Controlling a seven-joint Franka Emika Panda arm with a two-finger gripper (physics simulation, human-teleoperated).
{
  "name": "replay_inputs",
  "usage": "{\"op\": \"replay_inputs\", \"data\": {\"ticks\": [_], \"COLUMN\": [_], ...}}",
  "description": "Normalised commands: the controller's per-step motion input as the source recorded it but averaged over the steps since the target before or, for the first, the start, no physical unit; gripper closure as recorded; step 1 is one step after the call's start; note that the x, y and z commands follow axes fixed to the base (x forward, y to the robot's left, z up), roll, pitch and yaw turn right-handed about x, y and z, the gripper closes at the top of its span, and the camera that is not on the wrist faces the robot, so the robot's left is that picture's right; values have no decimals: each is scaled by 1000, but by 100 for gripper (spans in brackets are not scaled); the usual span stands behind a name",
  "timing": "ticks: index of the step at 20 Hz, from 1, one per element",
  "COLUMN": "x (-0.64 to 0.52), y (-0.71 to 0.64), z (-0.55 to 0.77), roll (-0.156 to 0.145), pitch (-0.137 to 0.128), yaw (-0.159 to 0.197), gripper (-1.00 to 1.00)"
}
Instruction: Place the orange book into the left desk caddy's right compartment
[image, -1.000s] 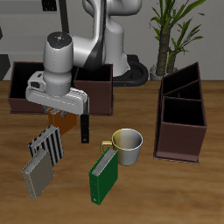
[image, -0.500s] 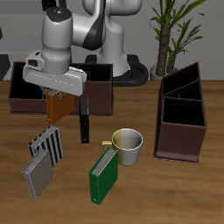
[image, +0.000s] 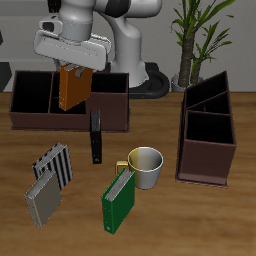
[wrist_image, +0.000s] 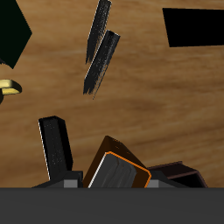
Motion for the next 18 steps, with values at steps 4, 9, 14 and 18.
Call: {"op": "replay_inputs", "data": {"ticks": [4,9,14,18], "x": [-86,51,110,121], "y": [621,873,851,694], "z": [530,358,194,124], "roll": [8,21,73,65], "pitch": [-27,-5,5,7], "yaw": [48,54,9,7], "gripper": [100,100,100,100]}}
